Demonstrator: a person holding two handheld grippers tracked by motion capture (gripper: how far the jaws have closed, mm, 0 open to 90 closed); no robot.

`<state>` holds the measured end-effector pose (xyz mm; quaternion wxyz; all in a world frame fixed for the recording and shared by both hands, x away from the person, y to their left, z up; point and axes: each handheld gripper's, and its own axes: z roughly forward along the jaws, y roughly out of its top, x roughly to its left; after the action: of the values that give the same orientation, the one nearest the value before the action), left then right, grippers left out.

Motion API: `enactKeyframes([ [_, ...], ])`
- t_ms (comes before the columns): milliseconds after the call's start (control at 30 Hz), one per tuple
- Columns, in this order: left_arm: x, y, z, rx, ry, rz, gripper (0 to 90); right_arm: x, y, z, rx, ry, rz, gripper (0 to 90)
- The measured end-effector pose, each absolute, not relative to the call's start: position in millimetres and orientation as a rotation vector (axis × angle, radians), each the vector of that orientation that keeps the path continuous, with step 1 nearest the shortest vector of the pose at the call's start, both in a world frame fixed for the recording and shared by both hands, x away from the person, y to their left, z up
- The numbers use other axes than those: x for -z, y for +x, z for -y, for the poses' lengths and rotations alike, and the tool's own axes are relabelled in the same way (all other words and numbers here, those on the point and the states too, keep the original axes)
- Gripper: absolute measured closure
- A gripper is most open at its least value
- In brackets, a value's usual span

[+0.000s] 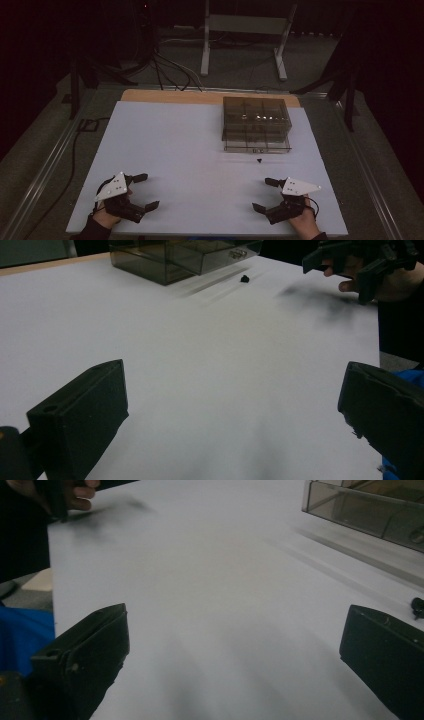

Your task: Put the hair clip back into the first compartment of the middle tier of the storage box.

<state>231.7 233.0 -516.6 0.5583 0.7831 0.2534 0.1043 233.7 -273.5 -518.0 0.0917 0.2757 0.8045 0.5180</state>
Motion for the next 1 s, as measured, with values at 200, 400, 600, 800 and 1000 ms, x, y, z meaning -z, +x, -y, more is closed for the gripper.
enactKeyframes([
  [200,517,232,-234,-0.255,1.837,-0.609,0.7,518,233,272,-1.53,0.815,-2.404,0.0],
  [400,516,234,-232,-0.235,1.839,-0.605,0.7,520,234,271,-1.514,0.829,-2.425,0.0],
  [600,518,231,-233,-0.243,1.852,-0.61,0.7,517,234,270,-1.529,0.835,-2.435,0.0],
  [800,516,231,-235,-0.241,1.831,-0.613,0.7,514,232,266,-1.534,0.814,-2.443,0.0],
  [1000,516,230,-233,-0.24,1.841,-0.608,0.7,509,230,265,-1.551,0.808,-2.445,0.0],
])
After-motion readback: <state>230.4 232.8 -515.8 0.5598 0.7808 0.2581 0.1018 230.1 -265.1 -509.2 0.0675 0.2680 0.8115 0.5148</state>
